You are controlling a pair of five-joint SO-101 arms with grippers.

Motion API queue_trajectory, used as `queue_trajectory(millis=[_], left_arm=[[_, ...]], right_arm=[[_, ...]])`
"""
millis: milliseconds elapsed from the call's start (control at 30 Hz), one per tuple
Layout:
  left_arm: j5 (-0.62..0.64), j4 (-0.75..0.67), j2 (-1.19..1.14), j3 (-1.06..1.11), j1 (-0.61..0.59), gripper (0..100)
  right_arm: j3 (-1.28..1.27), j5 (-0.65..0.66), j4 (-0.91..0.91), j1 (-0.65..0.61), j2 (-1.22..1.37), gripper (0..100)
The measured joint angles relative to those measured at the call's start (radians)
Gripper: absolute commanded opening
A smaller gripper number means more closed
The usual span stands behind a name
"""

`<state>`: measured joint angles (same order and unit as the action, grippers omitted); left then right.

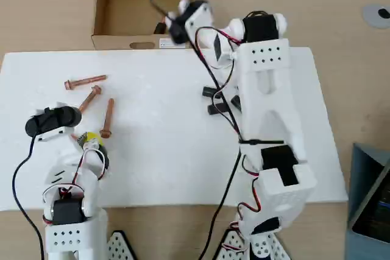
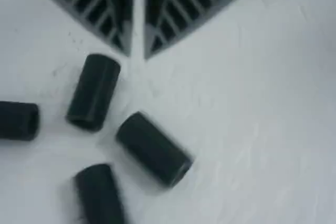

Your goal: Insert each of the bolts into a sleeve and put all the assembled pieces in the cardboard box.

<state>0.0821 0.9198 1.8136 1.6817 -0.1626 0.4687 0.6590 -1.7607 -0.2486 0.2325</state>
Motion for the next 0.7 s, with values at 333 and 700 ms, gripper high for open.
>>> queue_trajectory(millis=[333,700], left_arm=[[0.0,0.0,0.0,0.0,0.0,0],[0.0,0.0,0.0,0.0,-0.006,0]], right_arm=[[-0.235,0.206,0.167,0.003,0.0,14.4],[-0.376,0.272,0.354,0.003,0.026,14.4]])
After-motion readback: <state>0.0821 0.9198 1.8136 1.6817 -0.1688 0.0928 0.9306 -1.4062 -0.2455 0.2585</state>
